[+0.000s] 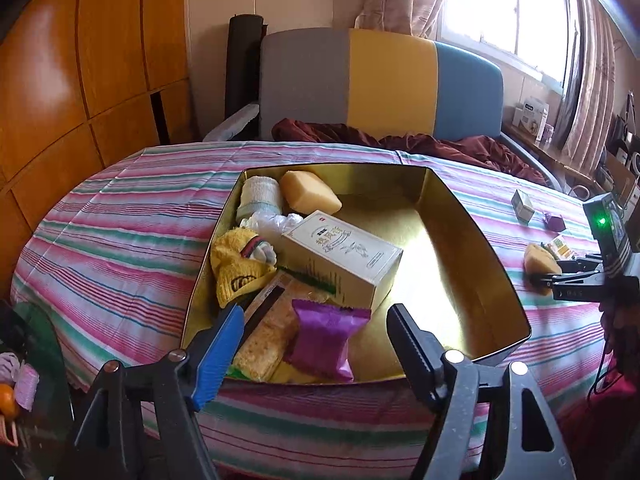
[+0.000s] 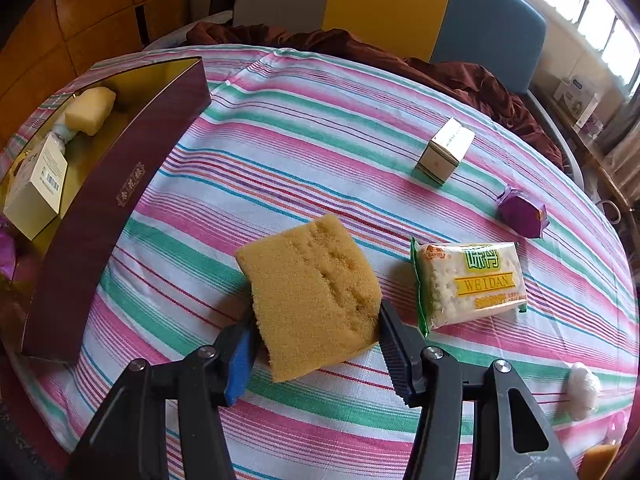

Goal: Organize objects
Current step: 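Carry the sponge in the right tool into the tray and open it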

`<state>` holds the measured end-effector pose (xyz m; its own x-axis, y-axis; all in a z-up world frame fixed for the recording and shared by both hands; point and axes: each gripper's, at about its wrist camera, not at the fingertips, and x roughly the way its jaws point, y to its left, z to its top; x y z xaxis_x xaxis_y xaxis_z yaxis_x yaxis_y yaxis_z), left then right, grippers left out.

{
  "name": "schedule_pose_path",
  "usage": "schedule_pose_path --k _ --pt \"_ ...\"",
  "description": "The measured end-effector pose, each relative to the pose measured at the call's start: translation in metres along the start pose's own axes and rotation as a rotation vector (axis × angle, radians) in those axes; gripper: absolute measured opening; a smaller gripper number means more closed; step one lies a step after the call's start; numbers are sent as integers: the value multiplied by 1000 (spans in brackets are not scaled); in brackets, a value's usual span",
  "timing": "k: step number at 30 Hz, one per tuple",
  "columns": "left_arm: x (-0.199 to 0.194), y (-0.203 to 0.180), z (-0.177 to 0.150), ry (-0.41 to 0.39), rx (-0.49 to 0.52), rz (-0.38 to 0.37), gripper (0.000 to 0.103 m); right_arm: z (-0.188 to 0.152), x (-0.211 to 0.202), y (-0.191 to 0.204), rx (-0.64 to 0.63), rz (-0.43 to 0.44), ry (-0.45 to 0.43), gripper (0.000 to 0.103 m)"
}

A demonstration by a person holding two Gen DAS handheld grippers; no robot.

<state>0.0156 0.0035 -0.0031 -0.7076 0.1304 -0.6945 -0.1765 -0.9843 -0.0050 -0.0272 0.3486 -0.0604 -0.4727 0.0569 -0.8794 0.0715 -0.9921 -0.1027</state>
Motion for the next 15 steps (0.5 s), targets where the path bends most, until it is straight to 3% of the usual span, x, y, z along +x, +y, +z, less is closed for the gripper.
schedule_pose_path --k 6,11,15 --pt "1 8 -2 10 -16 -2 70 1 -2 -1 32 -6 3 56" --pt "2 12 -4 13 -25 -19 70 16 -26 4 101 60 -51 56" --pt "6 17 -6 28 -47 -40 66 46 -56 36 87 156 -129 56"
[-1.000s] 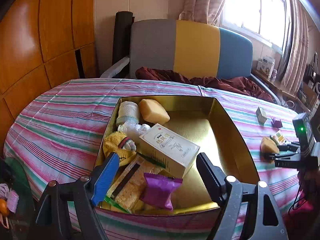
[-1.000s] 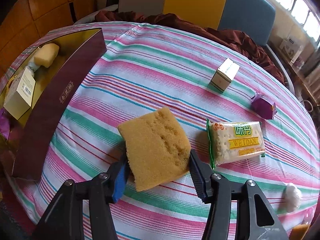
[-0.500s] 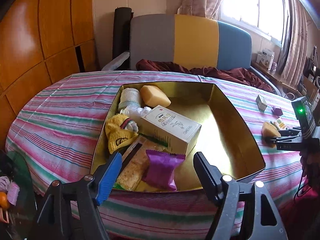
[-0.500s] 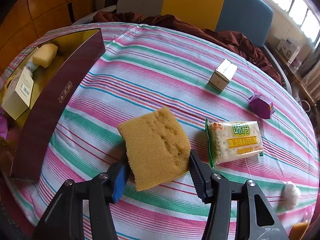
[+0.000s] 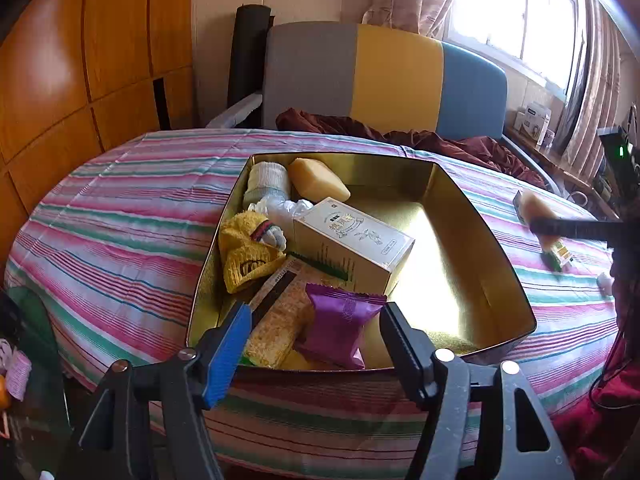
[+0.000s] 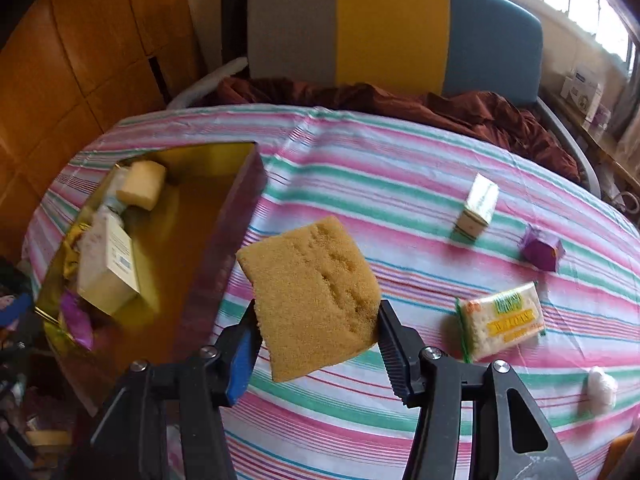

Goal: Organize objects
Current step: 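Carry the sponge in the right tool into the tray and open it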

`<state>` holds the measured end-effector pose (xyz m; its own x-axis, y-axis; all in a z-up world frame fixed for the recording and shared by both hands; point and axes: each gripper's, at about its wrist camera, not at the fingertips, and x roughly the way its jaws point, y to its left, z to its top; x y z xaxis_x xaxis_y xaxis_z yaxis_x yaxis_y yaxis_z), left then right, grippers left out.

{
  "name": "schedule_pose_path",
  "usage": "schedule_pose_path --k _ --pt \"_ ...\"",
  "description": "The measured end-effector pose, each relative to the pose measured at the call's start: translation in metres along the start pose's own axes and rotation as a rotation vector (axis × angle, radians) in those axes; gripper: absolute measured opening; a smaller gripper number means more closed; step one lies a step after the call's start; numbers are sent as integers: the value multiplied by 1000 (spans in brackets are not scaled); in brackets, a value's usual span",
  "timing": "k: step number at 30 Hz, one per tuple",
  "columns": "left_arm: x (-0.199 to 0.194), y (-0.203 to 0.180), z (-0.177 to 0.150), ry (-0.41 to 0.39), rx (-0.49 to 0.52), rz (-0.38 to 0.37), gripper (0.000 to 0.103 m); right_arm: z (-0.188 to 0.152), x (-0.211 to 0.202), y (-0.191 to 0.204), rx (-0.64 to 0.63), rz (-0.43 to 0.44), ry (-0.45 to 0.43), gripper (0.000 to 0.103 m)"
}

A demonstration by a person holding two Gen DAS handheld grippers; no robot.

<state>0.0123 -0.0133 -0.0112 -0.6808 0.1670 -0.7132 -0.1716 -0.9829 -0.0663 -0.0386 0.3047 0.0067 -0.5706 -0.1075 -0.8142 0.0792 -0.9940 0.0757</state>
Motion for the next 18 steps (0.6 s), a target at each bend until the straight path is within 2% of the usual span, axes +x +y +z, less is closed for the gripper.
schedule_pose_path --k 4,9,14,18 --pt "1 4 1 3 -21 -19 62 31 2 58 -57 107 -31 56" --pt "1 4 1 2 -20 -32 58 55 42 122 -114 140 0 57" --pt "4 7 1 9 -36 -33 57 71 99 149 -128 51 60 60" --pt "8 12 0 23 -48 -34 57 70 131 162 -134 172 146 61"
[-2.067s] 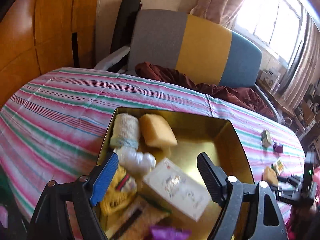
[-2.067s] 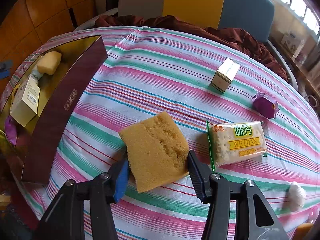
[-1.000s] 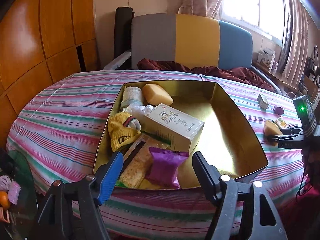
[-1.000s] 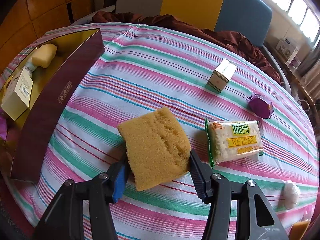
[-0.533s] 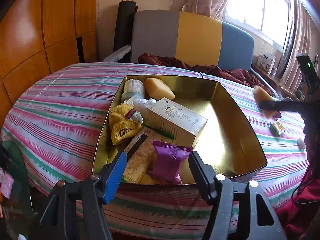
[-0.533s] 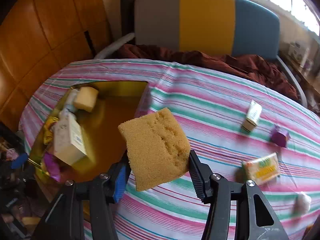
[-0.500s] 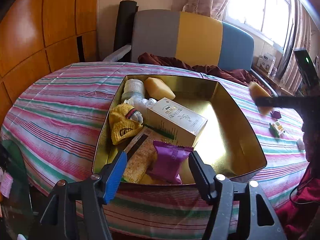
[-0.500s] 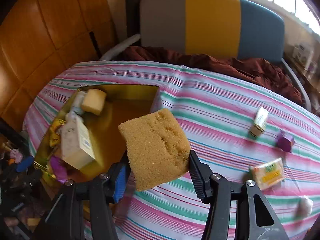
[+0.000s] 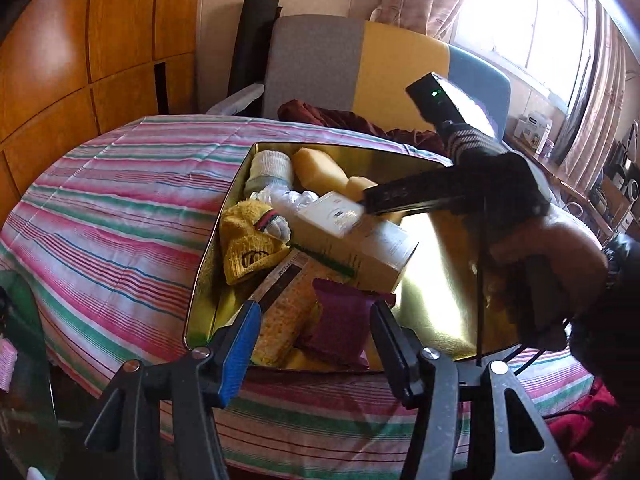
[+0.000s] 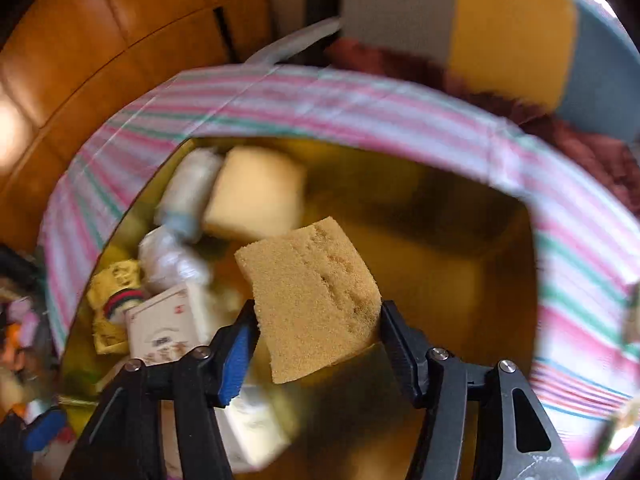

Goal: Organize objects
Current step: 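Carry the sponge in the right tool into the tray and open it, then move both tools back toward the remaining items on the bed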

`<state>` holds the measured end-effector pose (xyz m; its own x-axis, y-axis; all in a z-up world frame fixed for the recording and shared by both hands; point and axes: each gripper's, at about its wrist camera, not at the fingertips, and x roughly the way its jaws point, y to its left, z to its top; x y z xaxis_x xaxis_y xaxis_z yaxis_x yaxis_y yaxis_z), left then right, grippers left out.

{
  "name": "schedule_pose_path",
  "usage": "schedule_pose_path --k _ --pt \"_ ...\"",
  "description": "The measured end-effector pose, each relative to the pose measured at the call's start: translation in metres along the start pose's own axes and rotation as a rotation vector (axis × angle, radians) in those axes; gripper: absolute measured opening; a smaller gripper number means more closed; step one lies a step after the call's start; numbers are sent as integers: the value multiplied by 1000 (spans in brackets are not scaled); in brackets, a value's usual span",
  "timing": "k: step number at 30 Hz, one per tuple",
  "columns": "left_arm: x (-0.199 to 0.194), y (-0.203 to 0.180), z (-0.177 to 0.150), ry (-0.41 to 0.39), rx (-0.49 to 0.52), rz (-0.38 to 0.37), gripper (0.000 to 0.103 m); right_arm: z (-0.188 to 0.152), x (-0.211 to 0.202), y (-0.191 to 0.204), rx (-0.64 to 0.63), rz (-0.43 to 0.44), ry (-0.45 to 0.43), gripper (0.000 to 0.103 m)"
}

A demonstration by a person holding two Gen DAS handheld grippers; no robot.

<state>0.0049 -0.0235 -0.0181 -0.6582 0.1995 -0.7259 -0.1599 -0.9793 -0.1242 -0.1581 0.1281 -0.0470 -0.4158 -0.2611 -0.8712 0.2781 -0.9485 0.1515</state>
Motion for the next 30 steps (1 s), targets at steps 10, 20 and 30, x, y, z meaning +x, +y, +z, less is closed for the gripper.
schedule_pose_path --k 10,20,30 --pt "5 1 -4 16 -13 0 57 2 -21 1 34 48 -81 74" --pt "-5 -13 -4 -17 33 -20 57 -26 -81 -33 89 31 -169 84" --pt "-10 -36 -8 -25 102 -45 56 -80 -142 -124 222 -111 -208 86"
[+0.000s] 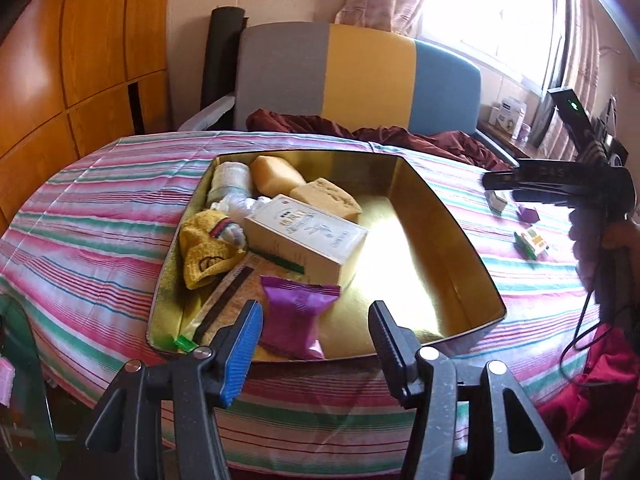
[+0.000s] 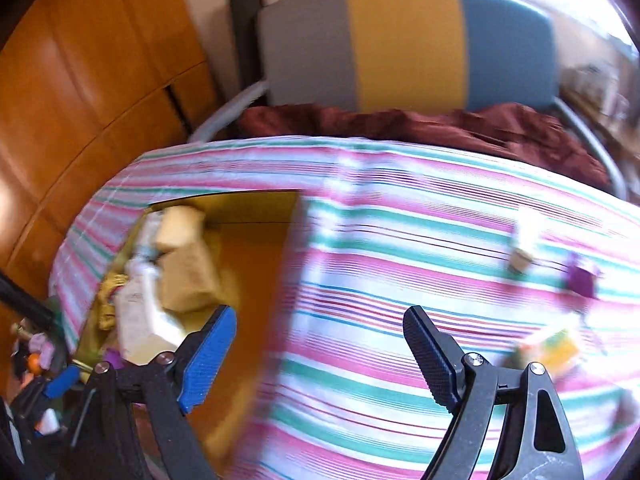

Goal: Organize objects
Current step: 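Move both tools back toward the remaining items on the bed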

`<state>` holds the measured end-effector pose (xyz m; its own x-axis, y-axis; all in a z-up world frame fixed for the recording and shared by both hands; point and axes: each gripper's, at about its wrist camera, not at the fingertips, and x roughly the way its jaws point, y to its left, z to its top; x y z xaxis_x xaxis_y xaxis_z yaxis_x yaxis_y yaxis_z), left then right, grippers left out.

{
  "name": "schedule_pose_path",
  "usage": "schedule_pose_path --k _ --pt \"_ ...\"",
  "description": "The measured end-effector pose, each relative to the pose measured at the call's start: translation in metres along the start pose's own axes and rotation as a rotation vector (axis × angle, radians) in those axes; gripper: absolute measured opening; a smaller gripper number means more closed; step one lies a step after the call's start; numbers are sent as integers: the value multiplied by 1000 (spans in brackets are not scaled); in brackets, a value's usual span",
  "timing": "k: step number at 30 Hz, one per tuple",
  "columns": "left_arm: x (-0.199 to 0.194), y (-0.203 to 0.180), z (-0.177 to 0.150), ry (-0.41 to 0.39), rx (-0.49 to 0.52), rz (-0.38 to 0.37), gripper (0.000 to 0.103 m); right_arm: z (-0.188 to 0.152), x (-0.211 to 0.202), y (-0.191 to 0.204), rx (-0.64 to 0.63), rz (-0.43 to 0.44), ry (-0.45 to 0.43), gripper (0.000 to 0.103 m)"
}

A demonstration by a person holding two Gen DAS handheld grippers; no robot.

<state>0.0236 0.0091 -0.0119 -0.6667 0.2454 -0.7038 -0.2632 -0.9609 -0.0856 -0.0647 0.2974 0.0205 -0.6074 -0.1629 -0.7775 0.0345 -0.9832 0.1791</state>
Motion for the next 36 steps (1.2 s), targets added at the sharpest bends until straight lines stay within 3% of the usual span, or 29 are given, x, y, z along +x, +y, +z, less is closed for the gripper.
schedule_pose_path --k 10,15,17,20,23,36 --pt "-3 -32 11 -4 85 -38 56 -15 -54 -176 340 -268 -92 88" --pt "2 -68 23 0 153 -80 56 -48 -69 -260 676 -362 -121 88" --pt "6 -83 28 7 179 -105 56 -57 -83 -280 808 -323 -187 88" --pt "14 -107 34 22 222 -133 56 -67 -96 -292 892 -325 -228 90" --pt "23 -136 40 39 290 -169 56 -70 -95 -296 940 -264 -228 90" --pt "78 -246 53 150 531 -261 69 -69 -85 -290 919 -192 -191 93"
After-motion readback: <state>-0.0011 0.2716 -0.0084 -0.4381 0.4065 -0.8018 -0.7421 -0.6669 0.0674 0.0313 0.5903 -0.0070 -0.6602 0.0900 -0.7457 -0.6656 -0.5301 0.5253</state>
